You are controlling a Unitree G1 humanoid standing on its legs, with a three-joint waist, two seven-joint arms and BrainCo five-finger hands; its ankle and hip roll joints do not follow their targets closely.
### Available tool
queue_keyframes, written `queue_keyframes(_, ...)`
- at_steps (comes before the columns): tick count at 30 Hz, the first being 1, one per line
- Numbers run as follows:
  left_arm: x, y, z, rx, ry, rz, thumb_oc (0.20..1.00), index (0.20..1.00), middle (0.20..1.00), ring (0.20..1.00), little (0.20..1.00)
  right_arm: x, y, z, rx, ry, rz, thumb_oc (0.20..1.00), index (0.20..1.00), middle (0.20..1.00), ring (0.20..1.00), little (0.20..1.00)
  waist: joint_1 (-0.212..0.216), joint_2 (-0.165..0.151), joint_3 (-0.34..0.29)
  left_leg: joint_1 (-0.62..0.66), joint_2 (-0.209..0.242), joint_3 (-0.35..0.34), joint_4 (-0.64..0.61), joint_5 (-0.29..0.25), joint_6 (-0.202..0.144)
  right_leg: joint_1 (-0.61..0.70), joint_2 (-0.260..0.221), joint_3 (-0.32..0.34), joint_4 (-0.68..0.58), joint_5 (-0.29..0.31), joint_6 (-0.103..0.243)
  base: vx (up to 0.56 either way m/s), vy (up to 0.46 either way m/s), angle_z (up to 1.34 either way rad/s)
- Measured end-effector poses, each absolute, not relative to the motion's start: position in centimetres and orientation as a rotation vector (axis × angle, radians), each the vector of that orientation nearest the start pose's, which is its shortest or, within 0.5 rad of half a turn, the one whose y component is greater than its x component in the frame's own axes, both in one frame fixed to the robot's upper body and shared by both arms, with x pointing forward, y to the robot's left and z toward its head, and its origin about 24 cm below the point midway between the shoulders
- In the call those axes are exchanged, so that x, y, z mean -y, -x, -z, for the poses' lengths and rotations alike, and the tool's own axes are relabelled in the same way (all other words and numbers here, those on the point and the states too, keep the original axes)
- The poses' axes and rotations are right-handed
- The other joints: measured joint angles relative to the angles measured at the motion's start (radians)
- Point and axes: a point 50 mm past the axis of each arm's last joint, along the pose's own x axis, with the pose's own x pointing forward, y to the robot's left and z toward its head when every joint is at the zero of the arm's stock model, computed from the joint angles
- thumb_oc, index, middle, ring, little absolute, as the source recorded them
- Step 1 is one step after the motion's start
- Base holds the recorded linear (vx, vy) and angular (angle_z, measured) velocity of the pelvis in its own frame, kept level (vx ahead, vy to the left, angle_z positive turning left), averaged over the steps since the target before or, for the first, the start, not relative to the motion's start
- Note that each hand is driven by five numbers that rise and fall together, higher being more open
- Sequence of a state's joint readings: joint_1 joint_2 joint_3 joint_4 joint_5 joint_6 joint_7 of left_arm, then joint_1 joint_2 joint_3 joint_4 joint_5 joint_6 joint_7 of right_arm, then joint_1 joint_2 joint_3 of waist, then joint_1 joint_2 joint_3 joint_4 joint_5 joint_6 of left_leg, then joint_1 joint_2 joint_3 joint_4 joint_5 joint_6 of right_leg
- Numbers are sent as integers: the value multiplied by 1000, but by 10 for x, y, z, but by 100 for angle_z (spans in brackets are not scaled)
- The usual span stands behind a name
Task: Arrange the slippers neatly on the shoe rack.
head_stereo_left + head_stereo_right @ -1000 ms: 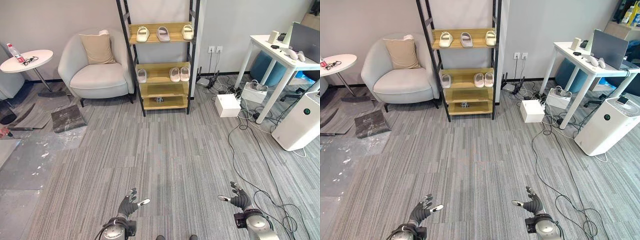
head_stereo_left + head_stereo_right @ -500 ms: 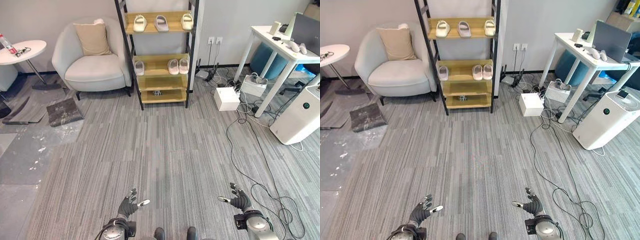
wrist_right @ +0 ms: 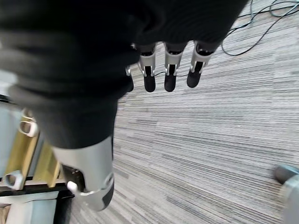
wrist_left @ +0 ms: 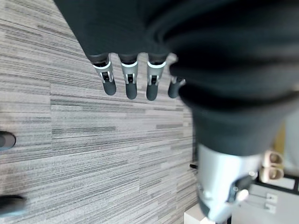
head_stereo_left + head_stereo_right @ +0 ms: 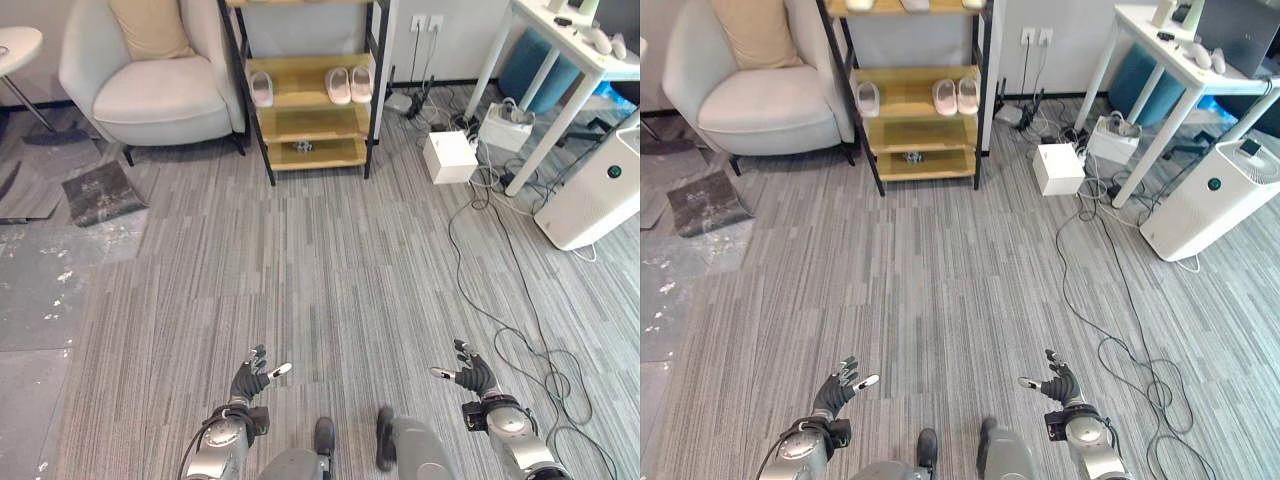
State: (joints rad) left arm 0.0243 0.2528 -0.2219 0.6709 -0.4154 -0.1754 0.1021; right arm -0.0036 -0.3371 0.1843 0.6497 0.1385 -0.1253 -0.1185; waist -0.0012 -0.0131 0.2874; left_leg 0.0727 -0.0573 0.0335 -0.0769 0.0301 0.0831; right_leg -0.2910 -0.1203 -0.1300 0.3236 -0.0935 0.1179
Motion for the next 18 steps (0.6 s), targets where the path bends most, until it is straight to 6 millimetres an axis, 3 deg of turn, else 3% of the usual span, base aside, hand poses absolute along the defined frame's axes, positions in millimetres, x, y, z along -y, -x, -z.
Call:
queue_keyframes(2,-201,-194,90,-544,62,-142,1000,1000,1000,1000,1000,226,-203,79,-535,276,80,1000,1000,1000,1000,1000,-17,-22,9,13,-7,-10,1,-13,-3,-18,-24,-18,-93,41,16,415,-107,19)
queue_keyframes(3,-203,-194,91,-545,72,-162,1000,1000,1000,1000,1000,225,-200,81,-545,265,82,1000,1000,1000,1000,1000,-25,-30,8,18,-6,-26,14,-32,-11,-2,-40,-74,-214,65,33,407,-123,29)
queue_keyframes(4,-204,-194,91,-543,72,-163,1000,1000,1000,1000,1000,223,-195,85,-560,250,89,1000,1000,1000,1000,1000,-27,-48,6,29,-4,-38,17,-47,-17,-6,-47,-137,-268,93,29,430,-140,42)
queue_keyframes(6,-201,-192,93,-554,71,-153,1000,1000,1000,1000,1000,224,-187,90,-587,245,97,1000,1000,1000,1000,1000,-54,-56,1,47,3,-94,31,-76,-37,37,-47,-146,-276,109,29,435,-155,72)
queue_keyframes(8,-197,-187,97,-571,89,-147,1000,1000,1000,1000,1000,230,-178,94,-615,243,120,1000,1000,1000,1000,1000,-69,-45,-9,102,36,-125,4,-98,-67,66,-26,-148,-253,145,-11,402,-165,60)
queue_keyframes(9,-196,-173,104,-609,115,-163,1000,1000,1000,1000,1000,233,-174,95,-627,242,130,1000,1000,1000,1000,1000,-69,-9,-29,115,90,-132,78,-142,-112,116,33,-173,-252,138,-22,292,-145,26)
queue_keyframes(10,-196,-173,104,-611,127,-166,1000,1000,1000,1000,1000,233,-171,97,-636,235,136,1000,1000,1000,1000,1000,-72,-16,-31,82,99,-129,183,-175,-132,141,46,-170,-269,146,-29,227,-119,16)
queue_keyframes(12,-197,-166,109,-639,138,-178,1000,1000,1000,1000,1000,236,-174,92,-612,233,138,1000,1000,1000,1000,1000,-47,-26,-64,20,99,-138,346,-179,-150,169,66,-171,-287,155,-72,221,-119,-22)
queue_keyframes(13,-193,-170,115,-668,142,-183,1000,1000,1000,1000,1000,246,-190,80,-562,258,147,1000,1000,1000,1000,1000,-22,-30,-68,-226,62,-184,788,-156,-207,226,104,-147,-335,170,-194,393,-124,-40)
queue_keyframes(14,-193,-171,115,-668,141,-183,1000,1000,1000,1000,1000,246,-193,78,-554,260,146,1000,1000,1000,1000,1000,-23,-28,-67,-276,54,-189,830,-154,-210,243,118,-150,-348,179,-192,409,-48,-47)
queue_keyframes(15,-194,-172,114,-665,140,-184,1000,1000,1000,1000,1000,245,-195,78,-548,260,139,1000,1000,1000,1000,1000,-17,-29,-66,-309,52,-185,814,-155,-210,259,129,-152,-353,180,-215,530,-30,2)
queue_keyframes(16,-199,-174,114,-666,121,-190,1000,1000,1000,1000,1000,239,-198,80,-556,232,146,1000,1000,1000,1000,1000,-7,-57,-50,-333,59,-102,663,-189,-174,295,122,-131,-379,129,-210,402,64,-11)
queue_keyframes(17,-200,-183,109,-638,114,-190,1000,1000,1000,1000,1000,235,-204,78,-542,216,139,1000,1000,1000,1000,1000,14,-98,-26,-325,52,-45,369,-158,-142,325,104,-113,-412,135,-185,472,122,-6)
queue_keyframes(18,-200,-179,110,-645,117,-194,1000,1000,1000,1000,1000,234,-210,76,-531,219,138,1000,1000,1000,1000,1000,21,-72,-14,-314,83,-68,95,-60,-157,377,133,-114,-412,109,-151,480,144,-26)
